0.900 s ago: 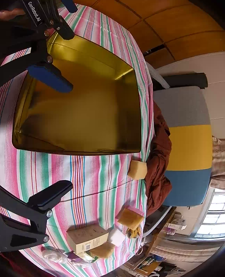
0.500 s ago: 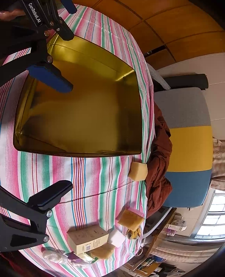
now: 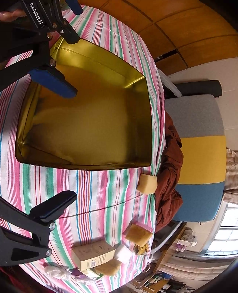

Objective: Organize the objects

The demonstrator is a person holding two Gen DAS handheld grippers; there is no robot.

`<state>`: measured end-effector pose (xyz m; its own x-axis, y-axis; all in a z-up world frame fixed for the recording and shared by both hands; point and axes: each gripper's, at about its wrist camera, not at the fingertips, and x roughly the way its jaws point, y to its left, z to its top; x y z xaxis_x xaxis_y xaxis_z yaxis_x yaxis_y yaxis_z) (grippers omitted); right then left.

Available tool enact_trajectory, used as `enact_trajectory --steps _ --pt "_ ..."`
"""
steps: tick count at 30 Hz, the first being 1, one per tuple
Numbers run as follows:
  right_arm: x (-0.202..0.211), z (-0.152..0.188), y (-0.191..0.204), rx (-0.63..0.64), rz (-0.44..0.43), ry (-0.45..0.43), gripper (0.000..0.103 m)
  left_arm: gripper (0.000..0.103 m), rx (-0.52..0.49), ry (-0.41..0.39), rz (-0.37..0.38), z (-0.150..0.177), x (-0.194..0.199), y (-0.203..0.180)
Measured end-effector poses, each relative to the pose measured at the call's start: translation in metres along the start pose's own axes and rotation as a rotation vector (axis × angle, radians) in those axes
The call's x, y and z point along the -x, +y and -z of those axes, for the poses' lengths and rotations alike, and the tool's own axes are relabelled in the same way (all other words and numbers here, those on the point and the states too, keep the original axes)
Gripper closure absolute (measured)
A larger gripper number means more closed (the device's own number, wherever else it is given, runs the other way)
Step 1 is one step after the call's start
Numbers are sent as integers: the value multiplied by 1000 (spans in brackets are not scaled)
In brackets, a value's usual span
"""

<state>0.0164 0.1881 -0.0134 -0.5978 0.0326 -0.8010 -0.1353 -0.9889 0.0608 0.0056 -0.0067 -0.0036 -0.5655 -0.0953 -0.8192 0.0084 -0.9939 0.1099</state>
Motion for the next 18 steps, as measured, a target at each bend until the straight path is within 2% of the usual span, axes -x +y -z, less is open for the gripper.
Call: enact_trajectory --steps 13,18 --pt "-1 0 -6 -15 -8 15 0 0 -6 -16 -11 -2 5 -1" --pt "6 -1 -9 -12 -8 -7 0 0 -11 -33 -3 -2 7 -6"
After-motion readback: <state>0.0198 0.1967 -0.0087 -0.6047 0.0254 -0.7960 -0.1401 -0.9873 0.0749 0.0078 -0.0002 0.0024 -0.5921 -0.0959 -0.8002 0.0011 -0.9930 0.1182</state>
